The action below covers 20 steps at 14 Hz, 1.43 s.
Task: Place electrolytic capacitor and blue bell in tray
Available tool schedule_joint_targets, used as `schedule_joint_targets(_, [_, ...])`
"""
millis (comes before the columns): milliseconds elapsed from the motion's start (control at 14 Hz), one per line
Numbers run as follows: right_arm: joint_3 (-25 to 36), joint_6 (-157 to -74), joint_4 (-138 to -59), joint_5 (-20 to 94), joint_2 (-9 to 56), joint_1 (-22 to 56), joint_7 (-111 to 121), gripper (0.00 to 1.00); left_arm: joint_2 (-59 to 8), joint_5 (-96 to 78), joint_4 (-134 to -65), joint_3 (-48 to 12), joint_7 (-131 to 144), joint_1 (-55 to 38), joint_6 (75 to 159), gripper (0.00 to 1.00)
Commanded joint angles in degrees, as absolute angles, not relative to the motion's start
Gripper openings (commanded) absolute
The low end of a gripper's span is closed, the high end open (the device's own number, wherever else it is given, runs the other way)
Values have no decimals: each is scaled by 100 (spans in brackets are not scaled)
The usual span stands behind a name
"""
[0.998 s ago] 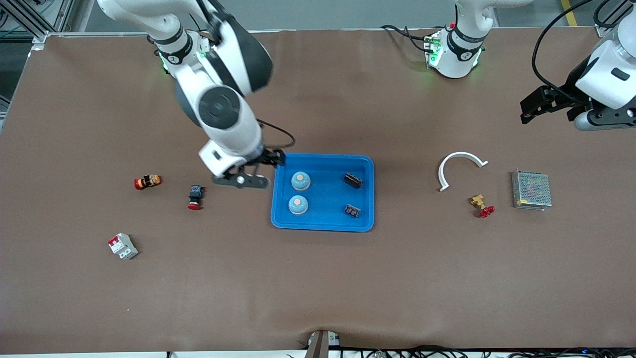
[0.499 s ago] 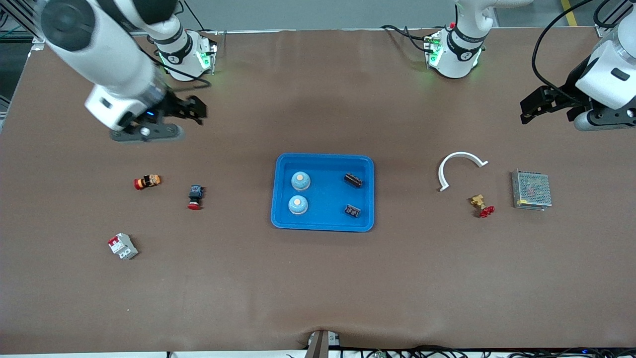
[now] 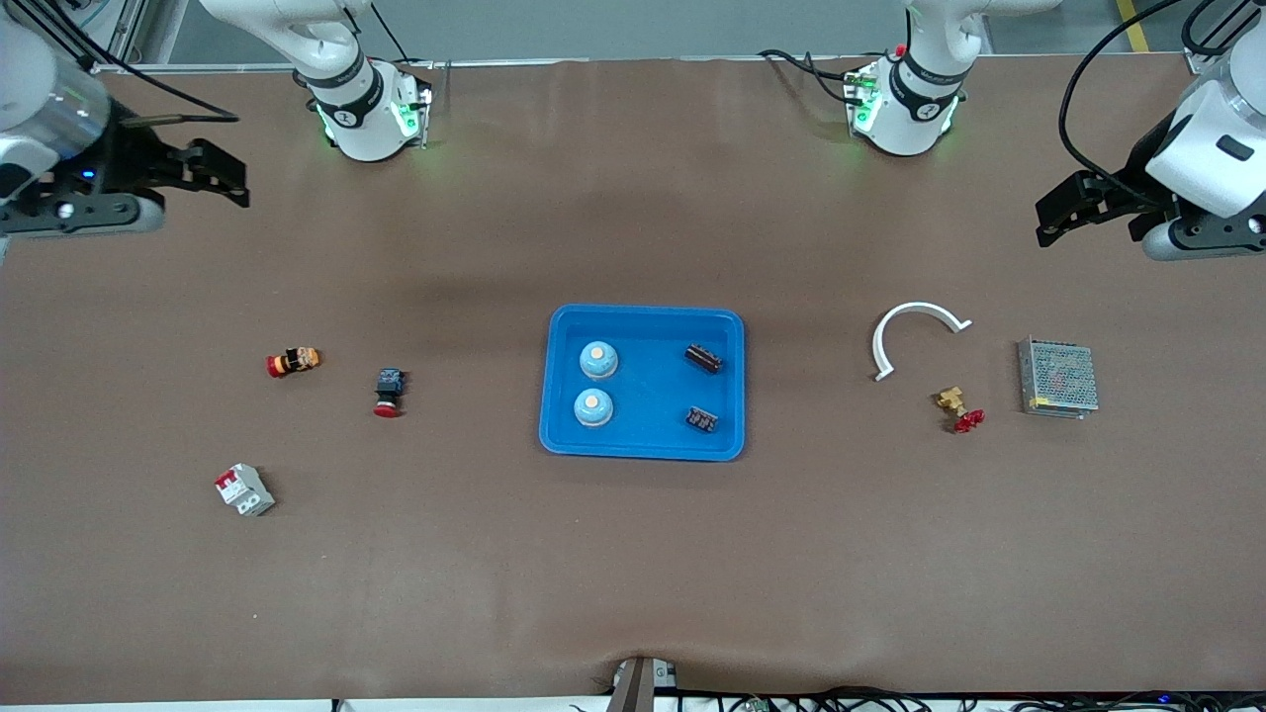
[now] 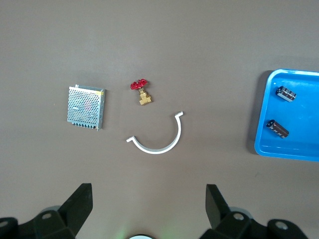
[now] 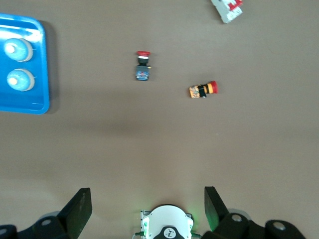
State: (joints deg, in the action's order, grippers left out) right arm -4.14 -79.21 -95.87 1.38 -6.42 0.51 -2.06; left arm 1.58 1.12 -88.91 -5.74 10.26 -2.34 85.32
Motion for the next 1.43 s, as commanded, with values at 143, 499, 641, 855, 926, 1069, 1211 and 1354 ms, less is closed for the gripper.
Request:
schedule_joint_targets(143, [-501,-7831,-9764,193,-940,-571,-123,100,167,79,-8859,-580,949,-211,8534,100])
schedule_joint_targets(499, [-290,-7980,-10020,193,-1151,-668,8,100,88,88,-8755,-580,1010,-237,8534,100])
schedule_joint_targets(641, [-194,-7998,-10046,193,-1151,-668,88,100,-78,97,-8491,-571,1011,-229,8517,100])
schedule_joint_targets(855, [-141,-8392,-10527,193,-1405,-668,88,100,-35,88,-8499,-545,1002,-176,8482,100])
schedule_joint_targets(926, [-123,-8472,-10599,193,-1458,-659,97,100,-9,88,-8525,-536,967,-115,8403,100])
schedule_joint_targets(1069, [-123,-8473,-10608,193,-1459,-659,132,100,52,79,-8499,-571,967,-70,8262,100])
schedule_joint_targets(1211, [-123,-8464,-10600,193,-1450,-668,167,100,-8,18,-8490,-589,1028,-79,8262,100])
schedule_joint_targets(1354, [-123,-8464,-10573,193,-1433,-668,263,100,-26,35,-8490,-589,1028,-114,8270,100])
